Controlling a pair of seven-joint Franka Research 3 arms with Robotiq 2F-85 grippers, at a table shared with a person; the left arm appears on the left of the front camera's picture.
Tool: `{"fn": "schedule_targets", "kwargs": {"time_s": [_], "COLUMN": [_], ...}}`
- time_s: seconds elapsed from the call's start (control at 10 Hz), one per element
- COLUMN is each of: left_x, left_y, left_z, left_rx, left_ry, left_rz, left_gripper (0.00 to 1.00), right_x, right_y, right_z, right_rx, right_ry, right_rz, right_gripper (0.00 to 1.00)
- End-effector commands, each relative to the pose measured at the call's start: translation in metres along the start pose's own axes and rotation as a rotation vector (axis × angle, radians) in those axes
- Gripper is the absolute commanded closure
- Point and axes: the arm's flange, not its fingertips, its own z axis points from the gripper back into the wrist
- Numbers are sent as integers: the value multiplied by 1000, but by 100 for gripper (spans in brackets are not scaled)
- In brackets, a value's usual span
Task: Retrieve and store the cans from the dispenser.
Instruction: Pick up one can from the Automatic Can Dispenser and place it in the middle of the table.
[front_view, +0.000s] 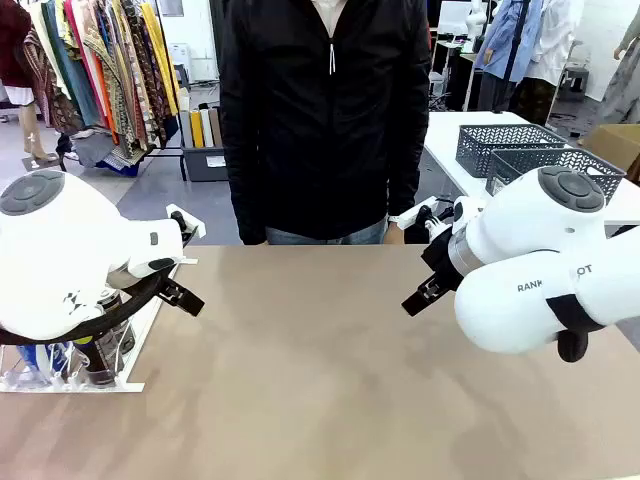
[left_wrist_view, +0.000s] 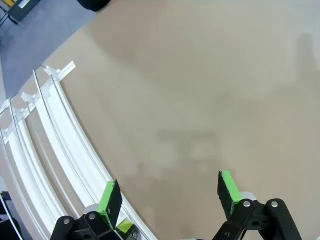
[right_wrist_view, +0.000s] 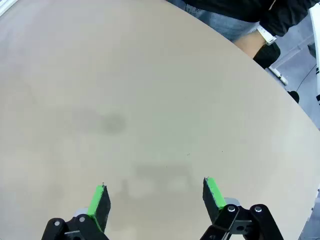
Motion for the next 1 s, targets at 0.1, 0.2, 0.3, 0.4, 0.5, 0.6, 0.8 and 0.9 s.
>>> {"fn": "schedule_targets", "kwargs": {"time_s": [0.1,0.2,0.3,0.4,0.5,0.6,0.8,0.9], "left_x": [0,0,0,0,0,0,0,0], "left_y": [0,0,0,0,0,0,0,0], "left_z": [0,0,0,0,0,0,0,0], "left_rx": [0,0,0,0,0,0,0,0], "left_ry": [0,0,0,0,0,0,0,0], "left_rz": [0,0,0,0,0,0,0,0], "left_gripper": [0,0,0,0,0,0,0,0], "right_x": [0,0,0,0,0,0,0,0], "right_y": [0,0,0,0,0,0,0,0], "right_z": [0,0,0,0,0,0,0,0], "right_rx": [0,0,0,0,0,0,0,0], "right_ry": [0,0,0,0,0,0,0,0], "right_rz": [0,0,0,0,0,0,0,0], "right_gripper": [0,0,0,0,0,0,0,0]}}
